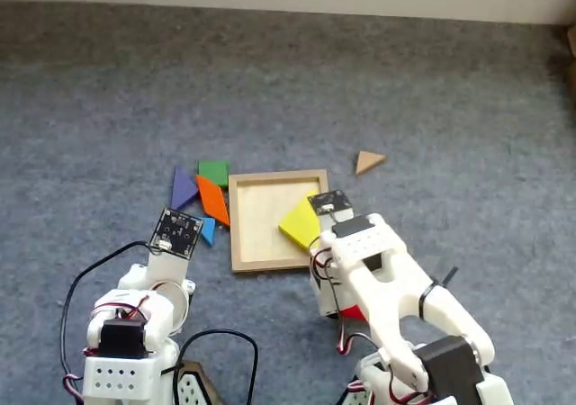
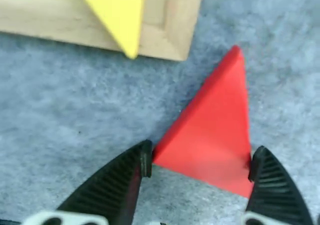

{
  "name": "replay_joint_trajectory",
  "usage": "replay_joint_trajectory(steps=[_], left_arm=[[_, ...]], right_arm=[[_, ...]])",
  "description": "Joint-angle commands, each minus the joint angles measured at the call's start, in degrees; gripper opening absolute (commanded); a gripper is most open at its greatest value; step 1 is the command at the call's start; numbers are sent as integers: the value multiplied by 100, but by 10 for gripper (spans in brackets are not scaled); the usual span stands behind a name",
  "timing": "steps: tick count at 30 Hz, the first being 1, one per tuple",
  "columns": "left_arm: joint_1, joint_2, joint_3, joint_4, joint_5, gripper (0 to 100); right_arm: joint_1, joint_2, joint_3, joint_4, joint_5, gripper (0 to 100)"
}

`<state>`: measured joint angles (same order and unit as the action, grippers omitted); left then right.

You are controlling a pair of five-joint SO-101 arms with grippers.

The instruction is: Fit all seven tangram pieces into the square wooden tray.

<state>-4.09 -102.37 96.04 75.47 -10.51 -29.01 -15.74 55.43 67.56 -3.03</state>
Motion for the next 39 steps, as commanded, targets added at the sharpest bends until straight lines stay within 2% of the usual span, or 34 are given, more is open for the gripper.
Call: replay_joint_trajectory(steps=[1, 10, 15, 19, 24, 30, 39], left_arm=[[31, -145, 110, 26, 44, 46], [31, -145, 110, 26, 44, 46], [31, -145, 110, 26, 44, 46], [31, -145, 110, 26, 44, 46], [31, -145, 110, 26, 44, 46], [31, -145, 110, 26, 44, 46], [31, -145, 110, 26, 44, 46]], right_arm=[[-66, -22, -40, 84, 26, 300], [-48, -22, 4, 84, 237, 300], [382, -22, 4, 48, 396, 296], [418, -22, 4, 48, 580, 294], [435, -66, -13, 40, 721, 216], [418, -84, -110, 92, 721, 213], [444, -84, -1499, 1209, 721, 212]])
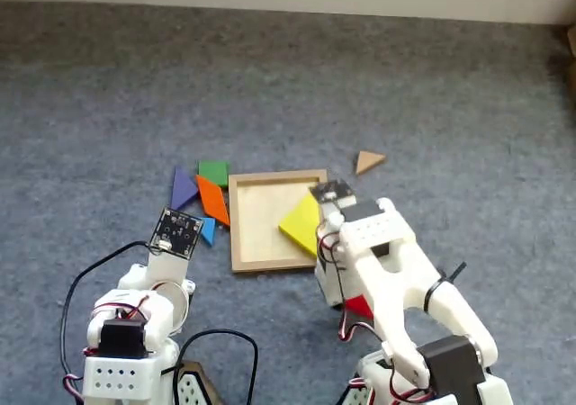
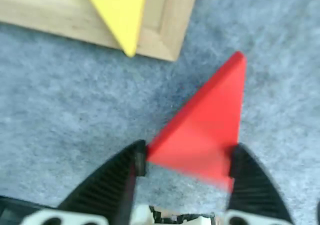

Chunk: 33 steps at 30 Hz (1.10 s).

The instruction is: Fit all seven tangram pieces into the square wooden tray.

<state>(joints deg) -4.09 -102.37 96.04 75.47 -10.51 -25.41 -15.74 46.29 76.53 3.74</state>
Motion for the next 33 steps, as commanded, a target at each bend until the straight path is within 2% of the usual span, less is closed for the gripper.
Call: replay_joint_trajectory(steps=[1, 12, 15, 19, 25, 33], left_arm=[[31, -145, 110, 26, 44, 46], [31, -145, 110, 26, 44, 46], [31, -145, 110, 26, 44, 46], [31, -145, 110, 26, 44, 46], [31, -145, 110, 26, 44, 46], [31, -145, 110, 26, 44, 46]], right_arm=[[84, -84, -708, 391, 44, 212], [84, -75, -1692, 1103, 563, 214], [84, -22, -1613, 1068, 554, 264], [198, -40, -769, 426, 571, 343], [198, -22, 277, -813, 589, 347], [215, -22, 708, -1279, 589, 347]])
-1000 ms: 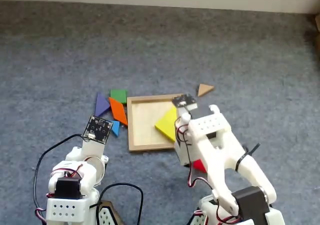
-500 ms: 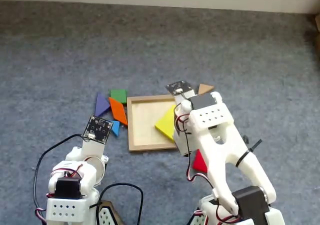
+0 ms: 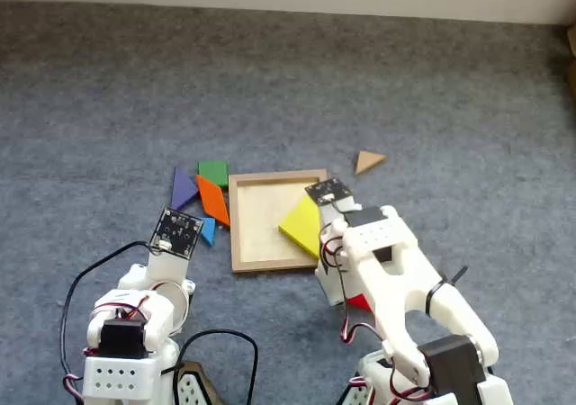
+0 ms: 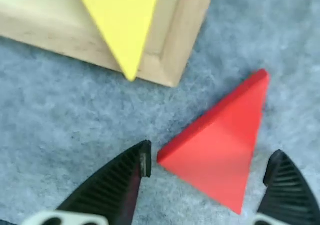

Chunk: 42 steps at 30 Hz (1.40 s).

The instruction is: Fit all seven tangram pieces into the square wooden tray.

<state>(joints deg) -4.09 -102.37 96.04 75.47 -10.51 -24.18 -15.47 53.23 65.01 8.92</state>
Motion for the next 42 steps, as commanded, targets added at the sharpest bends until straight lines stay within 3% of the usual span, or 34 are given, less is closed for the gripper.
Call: replay_joint_trajectory(steps=[1, 8, 16, 24, 42], left_arm=[[31, -145, 110, 26, 44, 46], [31, -145, 110, 26, 44, 46], [31, -145, 110, 26, 44, 46], [31, -145, 110, 26, 44, 46], [31, -145, 110, 26, 44, 46]], right_arm=[[92, -48, 40, -189, 70, 347], [532, -40, 92, -435, 88, 347], [497, -48, 365, -409, 88, 347], [-40, -101, 347, -48, 44, 347], [426, -57, 400, -40, 88, 346]])
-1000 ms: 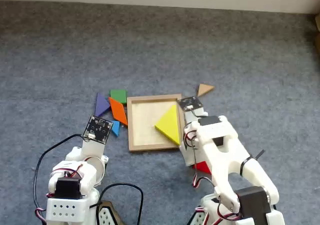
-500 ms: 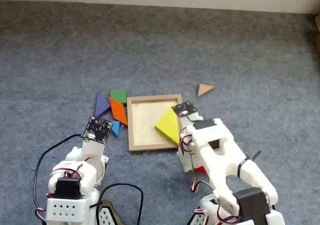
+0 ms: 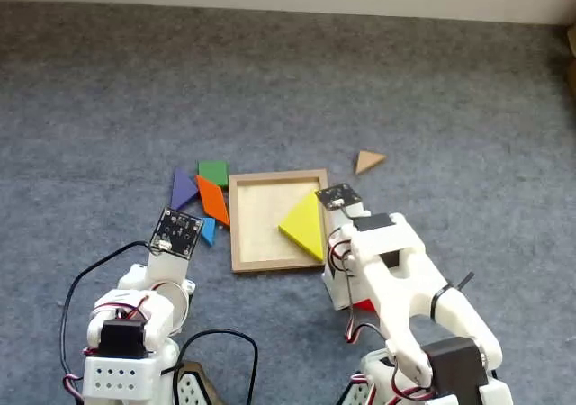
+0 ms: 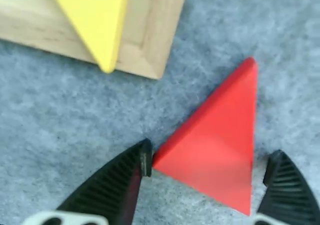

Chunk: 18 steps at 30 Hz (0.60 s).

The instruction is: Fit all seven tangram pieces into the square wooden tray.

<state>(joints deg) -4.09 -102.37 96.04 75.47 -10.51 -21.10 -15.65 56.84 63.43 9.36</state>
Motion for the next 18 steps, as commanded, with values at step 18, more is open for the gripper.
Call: replay_joint_trajectory(steps=[18], left_arm=[[31, -145, 110, 26, 44, 46]], right_arm=[[136, -31, 31, 127, 44, 341]])
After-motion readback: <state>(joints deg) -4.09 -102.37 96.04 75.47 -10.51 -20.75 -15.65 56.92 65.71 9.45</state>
